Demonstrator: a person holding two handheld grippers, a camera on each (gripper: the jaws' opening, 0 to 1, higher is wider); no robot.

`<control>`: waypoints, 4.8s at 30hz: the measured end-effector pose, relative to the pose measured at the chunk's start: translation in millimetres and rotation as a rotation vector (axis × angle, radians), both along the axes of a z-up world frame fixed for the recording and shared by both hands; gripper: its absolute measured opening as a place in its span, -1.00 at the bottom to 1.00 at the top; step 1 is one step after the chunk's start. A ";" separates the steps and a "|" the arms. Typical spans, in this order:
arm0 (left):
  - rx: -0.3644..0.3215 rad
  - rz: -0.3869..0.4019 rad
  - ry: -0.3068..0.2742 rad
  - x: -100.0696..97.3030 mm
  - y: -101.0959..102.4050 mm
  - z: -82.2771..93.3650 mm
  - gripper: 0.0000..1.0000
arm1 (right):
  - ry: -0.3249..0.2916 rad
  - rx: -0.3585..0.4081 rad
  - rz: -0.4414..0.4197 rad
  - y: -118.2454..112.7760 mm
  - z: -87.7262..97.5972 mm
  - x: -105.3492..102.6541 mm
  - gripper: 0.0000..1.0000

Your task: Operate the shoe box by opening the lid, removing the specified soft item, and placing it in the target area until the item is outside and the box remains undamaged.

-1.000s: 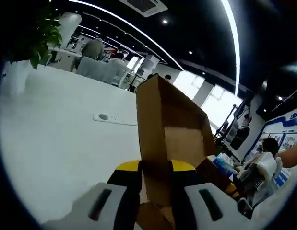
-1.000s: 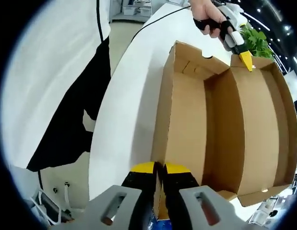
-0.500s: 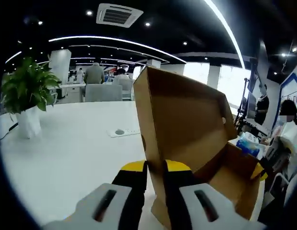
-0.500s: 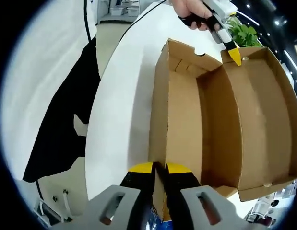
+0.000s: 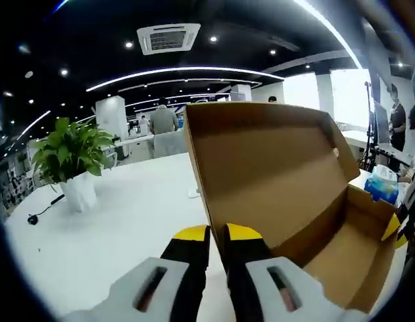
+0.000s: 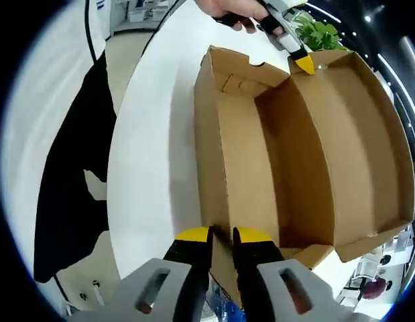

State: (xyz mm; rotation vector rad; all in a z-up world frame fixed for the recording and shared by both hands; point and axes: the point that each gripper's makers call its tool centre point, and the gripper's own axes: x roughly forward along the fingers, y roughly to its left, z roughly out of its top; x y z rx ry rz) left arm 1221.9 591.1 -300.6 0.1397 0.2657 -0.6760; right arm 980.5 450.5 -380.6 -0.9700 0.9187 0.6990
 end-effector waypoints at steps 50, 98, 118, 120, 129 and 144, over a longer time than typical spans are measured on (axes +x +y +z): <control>0.089 -0.059 -0.048 -16.7 -4.1 2.9 -0.87 | -0.620 0.568 -0.991 -161.0 152.7 168.7 -0.67; 0.170 -0.662 0.212 -168.0 24.1 9.0 0.19 | -0.660 0.750 -1.002 -150.3 164.0 182.9 -1.00; 0.436 -0.790 0.102 -204.3 16.0 -26.1 -0.49 | -0.661 0.827 -0.976 -143.1 170.3 185.5 -1.00; 0.436 -0.816 0.119 -208.4 16.0 -29.6 -0.51 | -0.665 0.829 -0.982 -143.0 170.1 183.7 -1.00; 0.583 -0.816 -0.003 -205.0 8.4 -52.6 -0.53 | -0.678 0.775 -0.977 -142.7 170.3 180.1 -1.00; 0.657 -0.816 0.083 -200.0 11.3 -76.7 -0.81 | -0.686 0.805 -0.959 -139.9 172.8 177.6 -1.00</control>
